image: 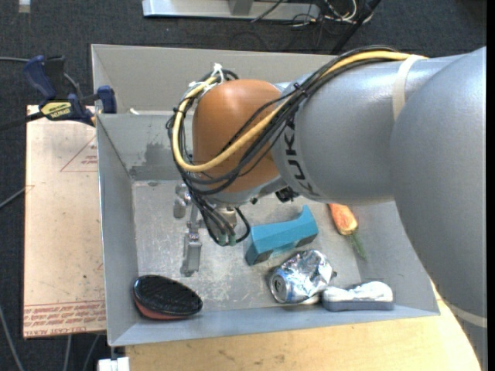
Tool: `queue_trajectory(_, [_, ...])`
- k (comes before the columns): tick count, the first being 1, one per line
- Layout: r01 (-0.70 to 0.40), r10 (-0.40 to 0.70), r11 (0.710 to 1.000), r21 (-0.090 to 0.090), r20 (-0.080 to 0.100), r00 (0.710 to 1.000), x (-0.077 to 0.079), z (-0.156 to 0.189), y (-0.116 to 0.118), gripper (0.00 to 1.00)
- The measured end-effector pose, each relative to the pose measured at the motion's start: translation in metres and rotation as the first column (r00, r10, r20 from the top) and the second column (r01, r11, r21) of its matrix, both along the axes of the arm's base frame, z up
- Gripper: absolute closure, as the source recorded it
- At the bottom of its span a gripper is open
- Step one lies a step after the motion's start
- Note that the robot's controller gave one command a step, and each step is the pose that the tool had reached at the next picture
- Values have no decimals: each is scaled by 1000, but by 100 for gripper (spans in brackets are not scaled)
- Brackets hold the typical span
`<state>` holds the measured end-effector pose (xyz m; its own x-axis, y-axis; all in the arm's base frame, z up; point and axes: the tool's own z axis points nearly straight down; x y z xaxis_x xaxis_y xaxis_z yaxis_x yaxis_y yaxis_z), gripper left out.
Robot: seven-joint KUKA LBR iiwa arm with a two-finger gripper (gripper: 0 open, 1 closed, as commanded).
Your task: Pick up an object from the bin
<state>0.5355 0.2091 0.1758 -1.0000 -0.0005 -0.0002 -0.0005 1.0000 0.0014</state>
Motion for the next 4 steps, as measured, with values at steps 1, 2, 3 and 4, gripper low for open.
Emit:
queue_trajectory(1, [-36, 36, 999, 1, -2, 999, -39, -77, 28, 0])
queue_trajectory(2, [-19, 19, 1000, 0, -3, 1000, -47, -86, 32, 0])
queue_trajectory(3, [-21, 21, 1000, 2, -2, 1000, -56, -70, 32, 0])
queue_trajectory(4, [61, -61, 998, 4, 1, 998, -53, -94, 24, 0])
